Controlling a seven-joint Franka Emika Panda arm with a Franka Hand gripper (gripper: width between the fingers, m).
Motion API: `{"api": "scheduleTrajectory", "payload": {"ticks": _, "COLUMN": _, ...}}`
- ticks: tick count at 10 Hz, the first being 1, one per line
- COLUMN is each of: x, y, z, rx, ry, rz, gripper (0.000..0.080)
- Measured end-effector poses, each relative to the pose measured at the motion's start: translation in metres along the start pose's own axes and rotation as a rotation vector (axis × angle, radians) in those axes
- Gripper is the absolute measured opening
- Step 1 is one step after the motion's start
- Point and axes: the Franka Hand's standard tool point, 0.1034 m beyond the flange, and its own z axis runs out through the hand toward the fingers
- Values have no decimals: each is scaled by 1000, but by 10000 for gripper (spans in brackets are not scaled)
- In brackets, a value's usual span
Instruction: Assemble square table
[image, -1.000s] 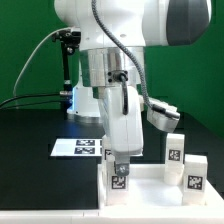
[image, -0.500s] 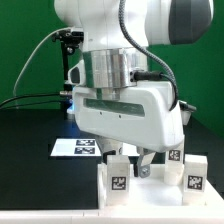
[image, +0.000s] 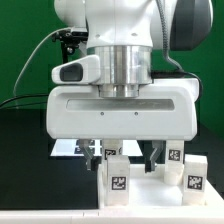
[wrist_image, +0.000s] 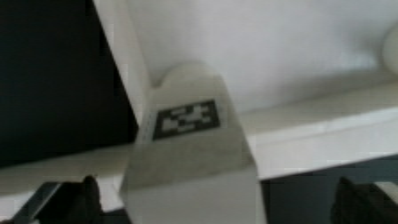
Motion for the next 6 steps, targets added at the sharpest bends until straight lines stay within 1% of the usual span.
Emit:
{"api": "scheduleTrajectory", "payload": {"ticks": 1, "x": -2, "y": 1, "z": 2, "rx": -1, "ry": -13, "rz": 27, "gripper": 622}}
{"api": "scheduleTrajectory", "payload": {"ticks": 2, "x": -2, "y": 1, "z": 2, "rx": 0, "ry": -12, "rz": 66, "gripper": 622}}
{"api": "scheduleTrajectory", "payload": {"ticks": 3, "x": -3, "y": 1, "z": 2, "rx": -1, "ry": -13, "rz": 124, "gripper": 449}}
{"api": "scheduleTrajectory", "payload": {"ticks": 4, "x": -3, "y": 1, "z": 2, "rx": -1, "ry": -13, "rz": 193, "gripper": 449}}
{"api": "scheduleTrajectory", "payload": {"ticks": 5, "x": -3, "y": 5, "z": 3, "rx": -8, "ry": -17, "rz": 291, "gripper": 288}}
{"api": "scheduleTrajectory", "payload": {"ticks": 6, "x": -4, "y": 6, "z": 3, "rx": -11, "ry": -22, "rz": 391, "gripper": 289}}
